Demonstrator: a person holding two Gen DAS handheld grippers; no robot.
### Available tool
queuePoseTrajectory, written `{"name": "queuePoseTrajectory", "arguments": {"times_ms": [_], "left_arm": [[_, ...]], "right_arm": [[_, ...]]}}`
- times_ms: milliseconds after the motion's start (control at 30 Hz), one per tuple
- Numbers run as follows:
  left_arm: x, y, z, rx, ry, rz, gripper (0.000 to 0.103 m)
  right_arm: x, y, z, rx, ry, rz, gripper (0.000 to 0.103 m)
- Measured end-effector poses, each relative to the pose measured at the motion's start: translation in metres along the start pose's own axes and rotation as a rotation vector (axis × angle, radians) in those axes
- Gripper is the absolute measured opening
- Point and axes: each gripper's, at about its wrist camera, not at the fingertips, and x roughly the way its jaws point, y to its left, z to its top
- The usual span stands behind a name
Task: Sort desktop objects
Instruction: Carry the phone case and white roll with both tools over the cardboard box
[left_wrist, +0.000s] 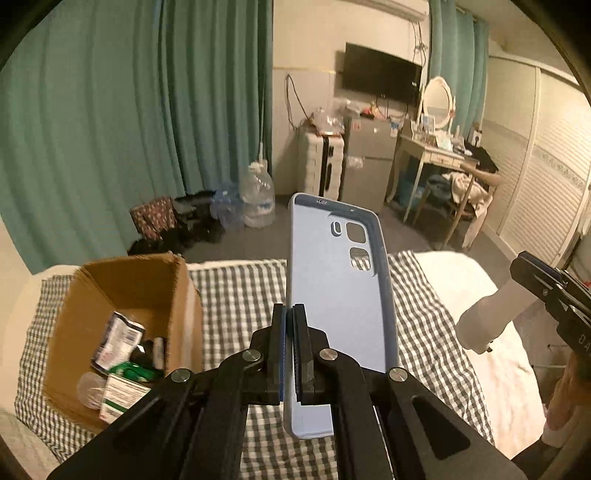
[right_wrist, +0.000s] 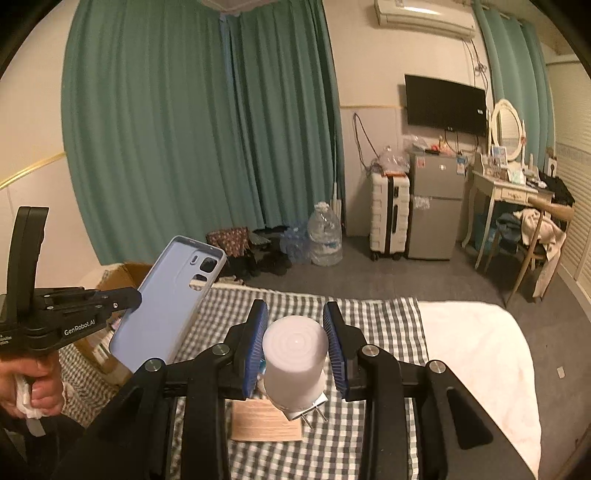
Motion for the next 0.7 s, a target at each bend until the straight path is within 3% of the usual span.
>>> {"name": "queuePoseTrajectory", "arguments": {"times_ms": [333,700], "left_arm": [[-0.038,0.054,-0.001,-0.028,-0.06,0.056,0.002],[-0.047,0.124,-0.005,-0.082,-0.072,0.149,0.003]], "right_arm": [[-0.01,0.053,0.017,-0.031,-0.037,0.021,0.031],[0.007,0.118,0.034,-0.085,-0.053,0.101,0.031]]}}
